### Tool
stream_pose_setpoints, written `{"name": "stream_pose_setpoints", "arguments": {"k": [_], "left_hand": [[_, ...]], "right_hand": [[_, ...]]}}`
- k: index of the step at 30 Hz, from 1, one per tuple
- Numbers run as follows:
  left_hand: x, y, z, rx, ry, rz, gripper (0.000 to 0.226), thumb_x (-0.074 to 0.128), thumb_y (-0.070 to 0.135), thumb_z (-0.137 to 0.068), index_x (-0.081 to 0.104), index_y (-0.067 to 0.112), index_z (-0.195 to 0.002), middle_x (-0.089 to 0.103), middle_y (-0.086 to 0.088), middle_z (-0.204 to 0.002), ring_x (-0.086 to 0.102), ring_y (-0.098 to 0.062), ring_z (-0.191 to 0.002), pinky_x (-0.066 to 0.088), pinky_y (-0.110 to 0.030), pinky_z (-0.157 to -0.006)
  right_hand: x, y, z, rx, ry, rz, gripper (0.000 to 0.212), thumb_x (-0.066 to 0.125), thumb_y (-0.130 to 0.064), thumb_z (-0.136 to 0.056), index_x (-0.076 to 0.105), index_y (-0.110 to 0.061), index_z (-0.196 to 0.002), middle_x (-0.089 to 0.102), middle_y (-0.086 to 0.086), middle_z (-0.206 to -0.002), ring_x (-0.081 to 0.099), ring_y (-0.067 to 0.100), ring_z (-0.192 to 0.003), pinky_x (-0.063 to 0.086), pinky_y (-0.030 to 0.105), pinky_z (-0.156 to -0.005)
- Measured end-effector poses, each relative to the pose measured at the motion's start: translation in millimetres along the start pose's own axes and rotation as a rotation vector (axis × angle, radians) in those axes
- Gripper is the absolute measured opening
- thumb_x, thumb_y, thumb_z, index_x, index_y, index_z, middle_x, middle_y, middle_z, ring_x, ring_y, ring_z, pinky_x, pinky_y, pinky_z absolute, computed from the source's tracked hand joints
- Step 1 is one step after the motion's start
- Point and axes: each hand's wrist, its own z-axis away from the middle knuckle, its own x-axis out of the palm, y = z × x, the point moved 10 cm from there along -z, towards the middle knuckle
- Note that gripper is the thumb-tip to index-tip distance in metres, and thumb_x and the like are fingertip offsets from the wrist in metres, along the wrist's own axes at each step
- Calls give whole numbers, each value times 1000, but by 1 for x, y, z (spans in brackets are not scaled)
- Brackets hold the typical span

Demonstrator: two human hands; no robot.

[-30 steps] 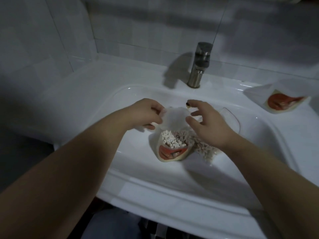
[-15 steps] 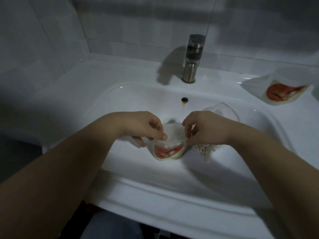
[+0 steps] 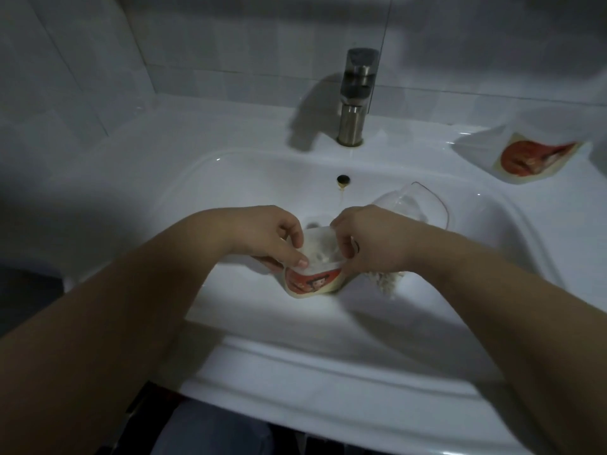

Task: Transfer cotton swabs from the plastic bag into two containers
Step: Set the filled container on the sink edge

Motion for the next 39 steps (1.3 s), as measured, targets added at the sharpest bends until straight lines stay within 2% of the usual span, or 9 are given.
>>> {"name": "stream_pose_setpoints", "arguments": {"k": [6,11,16,20,26,28,31,36,39], "left_hand": [[-1,1,-3,9,3,-100,28,91,42,-72,69,31,-87,70,2,-99,70,-3,-62,51,-16,-56],[5,1,1,27,-37,-71,31,90,39,-75,65,30,-92,64,1,-106,73,-10,-65,54,-22,-62],[7,4,5,33,-36,-134,53,93,47,-60,54,39,-95,60,7,-95,67,-4,-60,50,-19,-57],[-3,4,4,21,46,-290,71,89,52,-57,42,41,-108,60,9,-102,65,-12,-81,47,-26,-63],[-35,10,18,103,201,66,88,93,38,-58,38,53,-125,59,12,-123,68,-9,-102,62,-31,-80],[-46,16,24,144,275,148,92,93,43,-55,42,55,-131,59,17,-125,67,-2,-105,60,-24,-80],[-60,27,34,200,370,159,86,94,40,-63,50,45,-137,61,20,-126,64,2,-111,58,-30,-93],[-104,47,53,294,534,294,80,92,15,-74,53,26,-142,58,24,-120,59,25,-94,50,-4,-71],[-129,51,62,302,642,321,65,91,13,-74,62,28,-130,67,17,-118,66,16,-93,53,-6,-74]], "right_hand": [[6,-3,-4,-10,7,49,39,90,-35,-64,51,-28,-64,54,0,-112,61,21,-92,53,32,-74],[9,-2,-5,-3,23,45,40,89,-35,-66,50,-28,-65,53,0,-114,58,18,-84,49,28,-69],[11,4,-2,49,32,-85,33,88,-37,-65,59,-22,-68,63,1,-87,59,18,-76,52,34,-68],[5,4,-1,91,79,-219,29,86,-29,-66,61,-16,-72,63,3,-84,59,16,-73,46,28,-61],[-29,9,4,131,294,-584,37,84,-18,-69,48,-25,-71,59,-1,-102,59,19,-90,55,35,-77],[-36,11,5,120,352,-748,38,84,-11,-74,48,-24,-73,61,2,-110,64,17,-100,61,40,-76],[-47,11,6,86,439,-884,36,81,-8,-78,49,-26,-79,65,2,-113,66,18,-107,63,46,-70],[-75,-1,-1,13,596,-996,34,77,-13,-85,50,-33,-87,65,-5,-116,68,10,-101,59,29,-66],[-92,-10,-13,-7,669,-996,31,74,-13,-90,50,-33,-89,64,-10,-116,67,1,-100,60,28,-67]]}}
